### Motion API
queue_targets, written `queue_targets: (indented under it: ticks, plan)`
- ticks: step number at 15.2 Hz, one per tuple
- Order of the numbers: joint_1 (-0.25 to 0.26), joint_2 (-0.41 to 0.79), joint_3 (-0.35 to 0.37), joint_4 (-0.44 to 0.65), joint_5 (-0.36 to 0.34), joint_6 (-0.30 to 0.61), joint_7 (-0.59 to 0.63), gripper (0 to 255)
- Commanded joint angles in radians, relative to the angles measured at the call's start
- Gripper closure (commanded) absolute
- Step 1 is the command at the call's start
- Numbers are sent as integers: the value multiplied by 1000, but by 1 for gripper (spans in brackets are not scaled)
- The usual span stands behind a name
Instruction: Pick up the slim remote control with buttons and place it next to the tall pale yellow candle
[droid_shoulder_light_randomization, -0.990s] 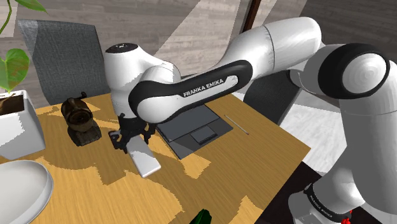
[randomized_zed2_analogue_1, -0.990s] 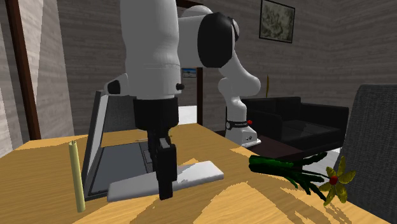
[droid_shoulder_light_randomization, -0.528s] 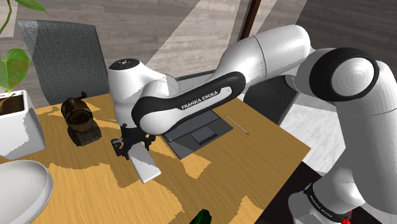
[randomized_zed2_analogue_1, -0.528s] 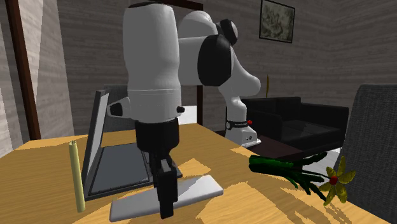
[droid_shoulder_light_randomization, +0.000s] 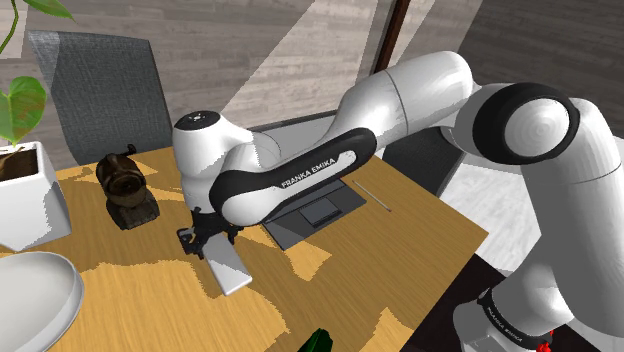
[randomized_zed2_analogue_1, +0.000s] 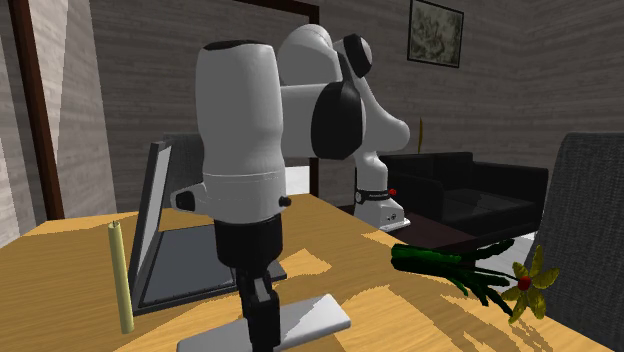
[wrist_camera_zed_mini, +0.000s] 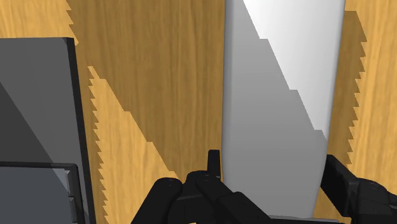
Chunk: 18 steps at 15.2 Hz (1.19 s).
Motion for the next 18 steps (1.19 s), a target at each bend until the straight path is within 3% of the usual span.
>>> queue_targets:
  ticks: [1,5,6,11,15,18]
  plan:
    - [0,1,0,0,0,1,0,255]
    - [0,1,0,0,0,1,0,255]
    - [0,1,0,0,0,1,0,0]
    - [0,1,0,0,0,1,0,0]
    - [-12,-62,25,27,31,-85,-18,0]
    - [-12,-62,25,27,31,-85,-18,0]
